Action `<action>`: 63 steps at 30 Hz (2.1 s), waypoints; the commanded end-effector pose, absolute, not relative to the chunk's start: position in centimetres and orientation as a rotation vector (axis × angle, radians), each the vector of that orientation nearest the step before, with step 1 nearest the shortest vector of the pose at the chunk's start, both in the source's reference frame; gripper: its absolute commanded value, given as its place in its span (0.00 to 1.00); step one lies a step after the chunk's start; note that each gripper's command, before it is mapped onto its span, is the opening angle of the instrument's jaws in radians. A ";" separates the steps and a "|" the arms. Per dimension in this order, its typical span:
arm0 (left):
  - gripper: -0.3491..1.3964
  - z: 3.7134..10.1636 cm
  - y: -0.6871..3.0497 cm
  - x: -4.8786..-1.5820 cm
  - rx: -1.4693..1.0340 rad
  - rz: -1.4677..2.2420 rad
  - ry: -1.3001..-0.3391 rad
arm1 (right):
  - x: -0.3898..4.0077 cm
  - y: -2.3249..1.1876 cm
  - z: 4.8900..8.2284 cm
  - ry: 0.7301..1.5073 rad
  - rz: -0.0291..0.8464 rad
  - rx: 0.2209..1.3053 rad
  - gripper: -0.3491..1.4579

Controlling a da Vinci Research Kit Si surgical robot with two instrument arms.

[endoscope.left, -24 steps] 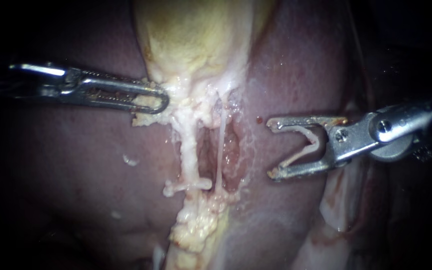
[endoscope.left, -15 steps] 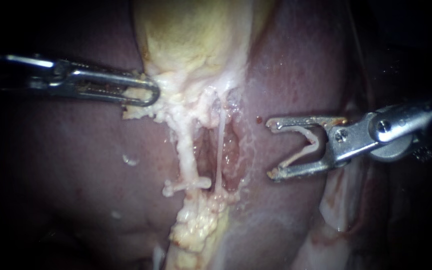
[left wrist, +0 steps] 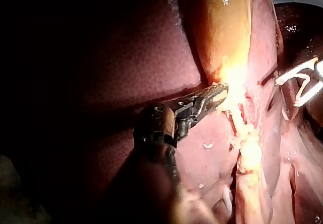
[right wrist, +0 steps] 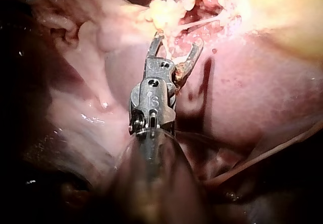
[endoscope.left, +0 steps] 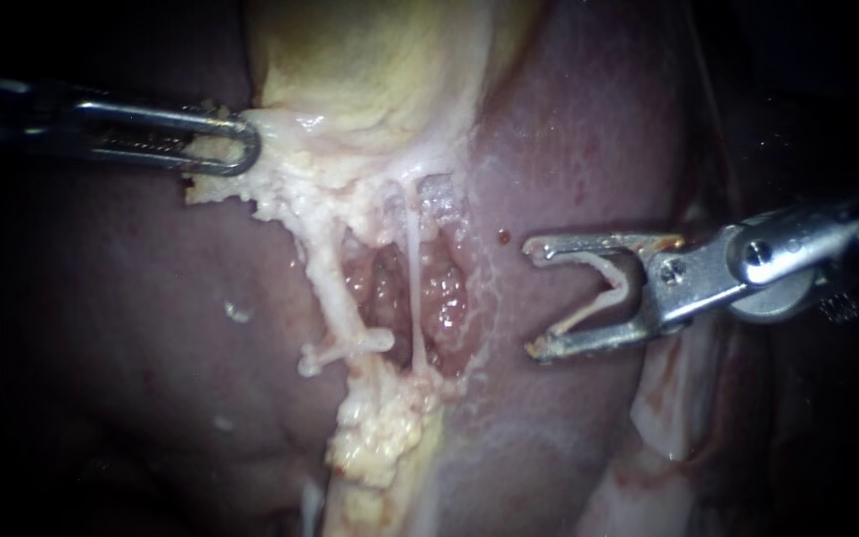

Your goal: Clipping second clip left tube

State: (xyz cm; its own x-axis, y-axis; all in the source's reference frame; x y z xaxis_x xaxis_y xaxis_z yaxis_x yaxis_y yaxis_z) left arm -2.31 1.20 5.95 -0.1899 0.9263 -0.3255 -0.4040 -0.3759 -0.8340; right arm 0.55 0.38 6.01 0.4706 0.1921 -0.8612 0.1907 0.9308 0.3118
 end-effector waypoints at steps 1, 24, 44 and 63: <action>0.00 5.95 1.20 -2.31 -1.055 1.739 -0.743 | 0.59 0.37 6.02 1.091 -0.002 0.397 0.47; 0.00 5.94 1.19 -2.34 -1.054 1.738 -0.741 | 1.50 0.09 6.80 1.154 0.298 0.753 0.46; 0.00 5.95 1.18 -2.36 -1.054 1.738 -0.739 | 1.65 0.22 7.21 1.247 0.306 0.872 0.46; 0.00 5.95 1.18 -2.36 -1.054 1.737 -0.739 | 2.26 -0.03 7.04 1.337 0.277 0.982 0.44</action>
State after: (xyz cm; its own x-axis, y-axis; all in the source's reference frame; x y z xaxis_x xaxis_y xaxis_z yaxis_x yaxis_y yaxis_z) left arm -2.36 1.18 5.95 -0.1873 0.9265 -0.3263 -0.4079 -0.3755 -0.8322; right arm 2.26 -0.06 7.01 0.2655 0.6817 -0.6817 0.3510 0.5902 0.7269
